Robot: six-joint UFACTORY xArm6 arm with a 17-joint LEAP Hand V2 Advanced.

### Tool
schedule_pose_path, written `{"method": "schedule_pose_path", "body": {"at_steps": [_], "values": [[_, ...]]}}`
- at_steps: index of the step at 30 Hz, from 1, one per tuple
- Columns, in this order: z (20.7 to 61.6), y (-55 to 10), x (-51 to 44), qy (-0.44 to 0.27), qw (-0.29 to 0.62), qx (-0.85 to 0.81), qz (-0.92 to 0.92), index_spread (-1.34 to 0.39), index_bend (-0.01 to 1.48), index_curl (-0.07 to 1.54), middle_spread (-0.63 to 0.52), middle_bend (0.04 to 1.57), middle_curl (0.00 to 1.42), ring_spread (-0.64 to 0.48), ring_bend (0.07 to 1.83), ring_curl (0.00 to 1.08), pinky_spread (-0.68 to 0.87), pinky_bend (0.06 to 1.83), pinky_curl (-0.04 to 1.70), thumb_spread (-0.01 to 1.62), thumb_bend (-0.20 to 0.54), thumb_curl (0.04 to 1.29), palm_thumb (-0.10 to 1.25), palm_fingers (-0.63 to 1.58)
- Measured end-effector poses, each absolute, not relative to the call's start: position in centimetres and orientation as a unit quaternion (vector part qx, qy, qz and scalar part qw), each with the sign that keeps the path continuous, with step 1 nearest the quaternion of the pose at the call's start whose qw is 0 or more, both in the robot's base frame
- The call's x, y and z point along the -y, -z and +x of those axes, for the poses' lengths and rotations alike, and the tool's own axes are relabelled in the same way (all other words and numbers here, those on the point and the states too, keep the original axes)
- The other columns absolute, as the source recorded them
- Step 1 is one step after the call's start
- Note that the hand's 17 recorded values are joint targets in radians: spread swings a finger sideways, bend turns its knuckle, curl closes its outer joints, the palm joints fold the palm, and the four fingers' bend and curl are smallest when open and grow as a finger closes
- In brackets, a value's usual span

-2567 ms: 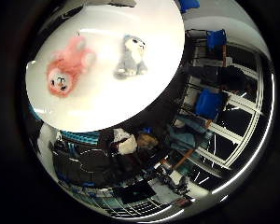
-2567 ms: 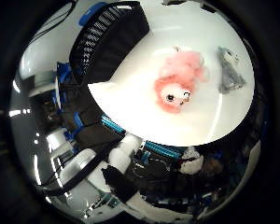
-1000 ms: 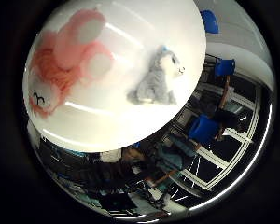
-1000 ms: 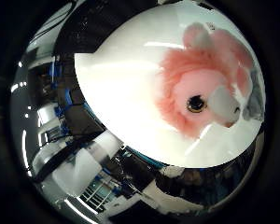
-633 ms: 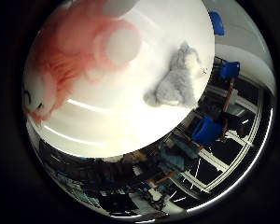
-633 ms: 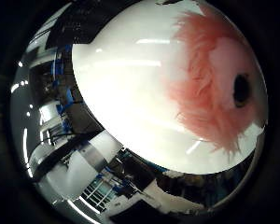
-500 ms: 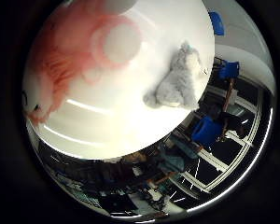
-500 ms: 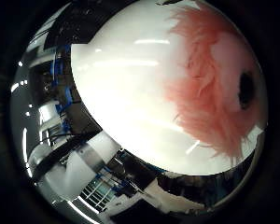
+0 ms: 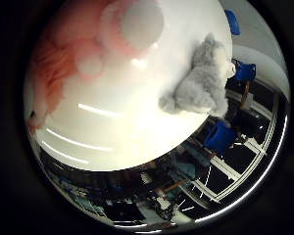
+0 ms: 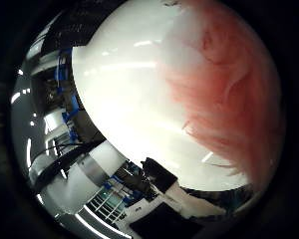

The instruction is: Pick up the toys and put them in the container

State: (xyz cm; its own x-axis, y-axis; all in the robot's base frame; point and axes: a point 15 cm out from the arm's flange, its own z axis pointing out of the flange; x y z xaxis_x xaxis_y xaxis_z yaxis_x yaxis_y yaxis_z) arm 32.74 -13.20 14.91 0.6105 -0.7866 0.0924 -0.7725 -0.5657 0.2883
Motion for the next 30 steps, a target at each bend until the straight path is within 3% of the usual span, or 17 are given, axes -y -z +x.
{"method": "schedule_pose_path", "body": {"at_steps": [4,6,8,12,17,20,27,30], "values": [[34.1,-15.2,13.9,-0.004,0.136,0.449,0.883,-0.29,0.14,0.24,-0.15,0.35,0.36,0.04,0.46,0.31,0.41,0.49,0.29,0.96,-0.020,0.31,0.59,0.39],[35.0,-15.4,14.2,-0.022,0.127,0.451,0.883,-0.32,0.14,0.24,-0.26,0.49,0.43,-0.18,0.67,0.37,0.12,0.54,0.28,0.96,-0.020,0.31,0.62,0.66],[35.5,-15.7,14.8,-0.036,0.121,0.455,0.881,-0.37,0.17,0.24,-0.33,0.60,0.50,-0.31,0.85,0.44,-0.21,0.69,0.32,0.96,-0.023,0.31,0.64,0.88],[35.6,-15.9,15.1,-0.039,0.120,0.456,0.881,-0.46,0.30,0.35,-0.41,0.73,0.65,-0.37,1.01,0.56,-0.44,0.92,0.45,0.96,-0.024,0.31,0.66,1.06],[35.4,-15.9,15.0,-0.035,0.119,0.458,0.880,-0.53,0.65,0.62,-0.46,0.87,0.90,-0.36,1.19,0.70,-0.37,1.22,0.64,0.96,-0.024,0.31,0.67,1.04],[35.4,-16.1,15.2,-0.036,0.117,0.457,0.881,-0.50,0.86,0.80,-0.45,1.01,1.03,-0.33,1.25,0.77,-0.31,1.31,0.74,0.98,-0.016,0.32,0.72,1.05],[34.6,-17.6,15.8,-0.035,0.094,0.478,0.873,-0.37,1.01,0.96,-0.37,1.16,1.12,-0.30,1.33,0.87,-0.22,1.34,0.92,1.12,0.041,0.39,0.99,1.03],[32.7,-18.1,15.2,-0.004,0.102,0.481,0.871,-0.34,1.03,0.99,-0.33,1.19,1.12,-0.29,1.34,0.89,-0.20,1.32,1.00,1.13,0.023,0.43,1.04,1.01]]}}
